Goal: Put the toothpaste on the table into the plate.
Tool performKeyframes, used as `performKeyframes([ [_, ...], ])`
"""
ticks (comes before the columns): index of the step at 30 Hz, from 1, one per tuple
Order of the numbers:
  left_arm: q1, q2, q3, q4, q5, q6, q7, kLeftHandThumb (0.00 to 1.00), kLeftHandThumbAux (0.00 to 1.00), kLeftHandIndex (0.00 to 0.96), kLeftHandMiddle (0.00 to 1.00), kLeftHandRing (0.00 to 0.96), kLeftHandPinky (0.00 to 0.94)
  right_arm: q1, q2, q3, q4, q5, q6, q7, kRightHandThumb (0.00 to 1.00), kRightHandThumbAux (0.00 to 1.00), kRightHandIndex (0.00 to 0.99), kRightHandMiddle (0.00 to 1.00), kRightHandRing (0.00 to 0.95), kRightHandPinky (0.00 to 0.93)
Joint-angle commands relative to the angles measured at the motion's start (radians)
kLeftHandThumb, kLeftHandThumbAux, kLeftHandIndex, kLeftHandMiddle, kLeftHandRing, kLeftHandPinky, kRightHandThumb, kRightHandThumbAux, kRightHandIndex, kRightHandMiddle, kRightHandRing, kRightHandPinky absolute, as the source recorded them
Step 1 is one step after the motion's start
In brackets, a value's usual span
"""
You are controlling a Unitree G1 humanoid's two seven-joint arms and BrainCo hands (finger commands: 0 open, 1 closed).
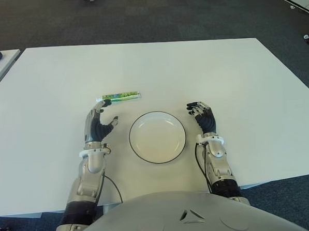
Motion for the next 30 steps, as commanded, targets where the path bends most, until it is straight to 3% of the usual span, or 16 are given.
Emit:
performKeyframes([
  [1,-0.030,0.043,-0.019,0.031,0.093,0.031,0.069,0.442,0.817,0.183,0.238,0.222,0.220,0.003,0.004,-0.001,0.029,-0.002,0.004,-0.002,0.698,0.737,0.415,0.397,0.361,0.363],
  [5,-0.082,0.089,-0.027,0.090,0.157,0.056,0.130,0.548,0.639,0.149,0.201,0.198,0.225,0.001,0.007,-0.001,0.036,-0.002,-0.003,-0.004,0.700,0.737,0.415,0.399,0.361,0.363],
  [9,-0.099,0.109,-0.043,0.085,0.199,0.093,0.168,0.594,0.498,0.120,0.175,0.183,0.250,0.001,0.010,0.000,0.035,-0.005,-0.003,-0.010,0.700,0.737,0.415,0.401,0.361,0.360],
  [12,-0.158,0.134,-0.047,0.081,0.223,0.137,0.164,0.609,0.419,0.103,0.160,0.170,0.244,0.002,0.012,0.001,0.034,-0.007,0.004,-0.015,0.700,0.737,0.415,0.401,0.361,0.359],
  [16,-0.237,0.171,-0.064,0.124,0.245,0.158,0.160,0.619,0.347,0.085,0.140,0.144,0.198,0.001,0.013,0.001,0.040,-0.009,0.007,-0.018,0.699,0.737,0.415,0.399,0.363,0.361],
  [23,-0.365,0.244,-0.120,0.218,0.265,0.173,0.103,0.598,0.245,0.013,0.057,0.032,0.028,0.001,0.013,0.001,0.051,-0.013,-0.007,-0.021,0.697,0.738,0.412,0.392,0.364,0.360],
  [30,-0.454,0.296,-0.174,0.292,0.260,0.178,0.034,0.550,0.191,0.000,0.010,0.002,0.001,0.006,0.016,-0.004,0.050,-0.014,-0.014,-0.028,0.697,0.737,0.413,0.392,0.362,0.353],
])
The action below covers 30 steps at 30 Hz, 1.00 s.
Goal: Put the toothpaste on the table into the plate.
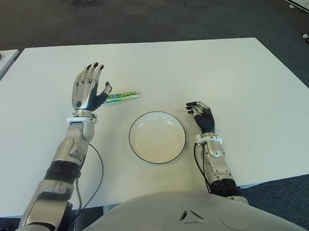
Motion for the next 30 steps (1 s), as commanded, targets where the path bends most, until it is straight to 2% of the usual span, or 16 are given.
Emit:
performKeyframes([
  [1,-0.078,0.034,-0.052,0.096,0.012,0.013,-0.074,0.546,0.188,0.000,0.008,0.001,0.001,0.017,0.007,-0.005,0.022,-0.001,0.011,-0.011,0.697,0.737,0.413,0.392,0.362,0.353],
  [5,-0.158,0.046,-0.090,0.182,0.013,0.021,-0.112,0.537,0.168,0.000,0.001,0.000,0.000,0.020,0.010,-0.005,0.019,-0.001,0.009,-0.017,0.697,0.737,0.413,0.391,0.362,0.358],
  [10,-0.216,0.054,-0.129,0.243,0.011,0.031,-0.140,0.541,0.164,0.000,0.000,0.000,0.000,0.023,0.012,-0.004,0.019,-0.002,-0.001,-0.022,0.696,0.737,0.413,0.390,0.360,0.357],
  [14,-0.305,0.050,-0.178,0.333,0.020,0.047,-0.197,0.552,0.173,0.000,0.000,0.000,0.000,0.023,0.013,-0.005,0.025,0.000,-0.012,-0.025,0.695,0.738,0.413,0.392,0.359,0.357],
  [21,-0.377,0.065,-0.238,0.386,0.016,0.047,-0.289,0.542,0.180,0.000,0.000,0.000,0.000,0.024,0.011,-0.004,0.028,-0.004,-0.026,-0.029,0.695,0.737,0.415,0.395,0.359,0.361],
  [27,-0.408,0.082,-0.270,0.407,0.001,0.027,-0.350,0.529,0.179,0.000,0.000,0.000,0.000,0.025,0.010,-0.004,0.026,-0.009,-0.023,-0.033,0.694,0.738,0.415,0.395,0.361,0.364],
  [30,-0.433,0.098,-0.293,0.423,-0.002,0.002,-0.417,0.527,0.181,0.000,0.000,0.000,0.000,0.026,0.010,-0.004,0.022,-0.009,-0.020,-0.032,0.694,0.738,0.414,0.393,0.362,0.367],
])
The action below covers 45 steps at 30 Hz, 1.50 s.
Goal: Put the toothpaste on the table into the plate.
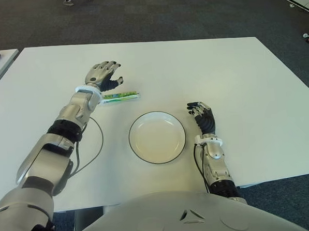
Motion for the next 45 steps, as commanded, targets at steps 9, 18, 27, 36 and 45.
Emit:
performKeyframes([
  [9,-0.084,0.064,-0.092,0.063,0.020,-0.061,-0.214,0.522,0.190,0.000,0.000,0.000,0.000,0.022,0.002,-0.003,0.004,0.000,0.023,-0.001,0.693,0.738,0.413,0.387,0.358,0.363],
  [18,-0.156,0.066,-0.167,0.164,0.050,-0.107,-0.263,0.530,0.197,0.000,0.000,0.000,0.000,0.024,0.001,-0.006,0.002,0.003,0.027,-0.003,0.692,0.739,0.412,0.389,0.360,0.367],
  [27,-0.188,0.066,-0.222,0.234,0.051,-0.184,-0.262,0.563,0.217,0.000,0.000,0.000,0.000,0.028,0.001,-0.008,-0.005,0.002,0.025,-0.006,0.693,0.738,0.413,0.387,0.360,0.372],
  [36,-0.210,0.070,-0.264,0.264,0.062,-0.229,-0.287,0.583,0.239,0.000,0.000,0.000,0.000,0.033,-0.002,-0.008,-0.011,-0.001,0.031,-0.009,0.693,0.738,0.413,0.387,0.364,0.379],
  [45,-0.218,0.058,-0.295,0.293,0.069,-0.235,-0.301,0.563,0.236,0.000,0.000,0.000,0.000,0.037,-0.004,-0.008,-0.020,-0.003,0.039,-0.010,0.693,0.737,0.413,0.386,0.366,0.377],
])
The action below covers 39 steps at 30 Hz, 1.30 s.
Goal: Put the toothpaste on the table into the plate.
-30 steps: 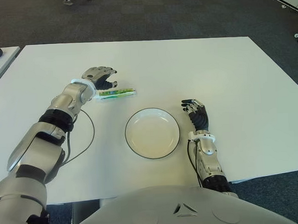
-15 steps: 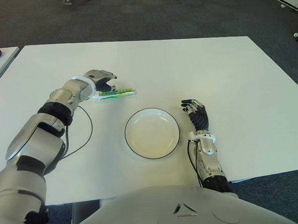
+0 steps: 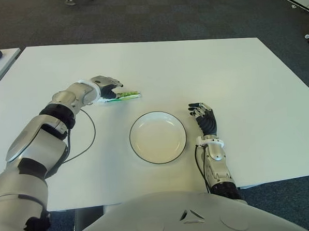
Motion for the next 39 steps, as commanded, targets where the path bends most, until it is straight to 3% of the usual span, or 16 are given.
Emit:
performKeyframes([
  [1,-0.017,-0.011,-0.028,0.035,0.026,-0.007,-0.026,0.562,0.236,0.000,0.000,0.000,0.000,0.017,0.001,-0.006,0.003,-0.001,0.038,-0.007,0.693,0.737,0.413,0.385,0.366,0.376],
  [26,-0.013,-0.083,-0.110,0.179,0.040,-0.036,-0.023,0.504,0.226,0.000,0.000,0.000,0.000,0.040,0.004,-0.013,-0.015,0.007,0.013,0.002,0.695,0.737,0.415,0.403,0.382,0.395],
  [39,0.023,-0.154,-0.149,0.298,0.052,0.063,0.056,0.496,0.239,0.000,0.000,0.000,0.008,0.052,0.001,-0.016,-0.026,0.002,0.016,-0.002,0.695,0.737,0.415,0.398,0.376,0.381],
])
